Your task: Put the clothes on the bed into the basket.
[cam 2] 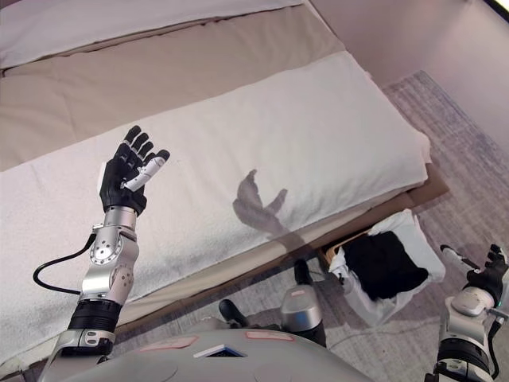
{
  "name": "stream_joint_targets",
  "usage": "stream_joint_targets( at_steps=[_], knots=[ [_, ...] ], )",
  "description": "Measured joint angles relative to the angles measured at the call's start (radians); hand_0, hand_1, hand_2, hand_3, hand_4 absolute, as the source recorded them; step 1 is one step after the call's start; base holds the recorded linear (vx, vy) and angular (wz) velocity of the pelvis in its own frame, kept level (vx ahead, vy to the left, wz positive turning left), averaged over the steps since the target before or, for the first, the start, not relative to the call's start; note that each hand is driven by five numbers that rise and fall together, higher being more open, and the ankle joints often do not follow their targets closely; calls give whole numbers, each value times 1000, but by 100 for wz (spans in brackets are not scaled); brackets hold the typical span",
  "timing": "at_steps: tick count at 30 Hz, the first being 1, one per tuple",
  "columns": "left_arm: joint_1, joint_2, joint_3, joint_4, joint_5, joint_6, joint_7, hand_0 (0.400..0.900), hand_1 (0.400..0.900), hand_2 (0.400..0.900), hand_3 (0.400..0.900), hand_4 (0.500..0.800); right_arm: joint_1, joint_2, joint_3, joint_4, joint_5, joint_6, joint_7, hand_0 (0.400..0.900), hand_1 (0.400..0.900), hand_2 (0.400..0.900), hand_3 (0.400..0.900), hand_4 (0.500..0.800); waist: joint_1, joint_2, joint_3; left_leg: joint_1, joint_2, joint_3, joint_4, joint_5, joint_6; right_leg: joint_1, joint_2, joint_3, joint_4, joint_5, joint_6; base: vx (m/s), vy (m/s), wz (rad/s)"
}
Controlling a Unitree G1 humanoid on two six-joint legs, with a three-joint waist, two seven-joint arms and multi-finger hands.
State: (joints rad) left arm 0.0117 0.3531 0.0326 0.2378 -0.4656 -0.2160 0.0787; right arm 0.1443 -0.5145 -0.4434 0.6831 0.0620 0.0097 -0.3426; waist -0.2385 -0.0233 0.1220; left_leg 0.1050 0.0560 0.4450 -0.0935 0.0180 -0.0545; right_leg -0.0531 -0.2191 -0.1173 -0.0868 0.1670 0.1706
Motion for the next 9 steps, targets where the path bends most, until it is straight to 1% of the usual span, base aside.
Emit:
stream_joint_targets(
  at_steps=[2,5,6,9],
  knots=[
    [0,0,0,0,0,0,0,900,900,900,900,800,6,0,0,-37,-6,1,-1,900,900,900,900,800,-2,0,0,1,0,1,0,0,0,0,0,2,0,0,0,-5,4,-2],
    [2,-2,4,0,0,0,1,900,900,900,900,800,9,10,-1,-138,-28,-3,-2,900,900,900,900,800,-2,0,0,4,0,4,0,0,0,1,1,4,0,0,0,-10,3,0],
    [2,-2,4,0,0,0,1,900,900,900,900,800,-1,11,0,-146,-33,-26,-3,900,900,900,900,800,-1,0,0,6,0,3,0,0,0,4,1,4,0,0,0,-30,5,5],
    [8,-3,5,-1,1,0,7,900,900,900,900,800,-25,13,11,-184,-35,-41,-4,900,900,900,900,800,7,0,-1,10,1,2,0,0,0,8,1,3,0,0,-1,-34,8,8]
  ],
)
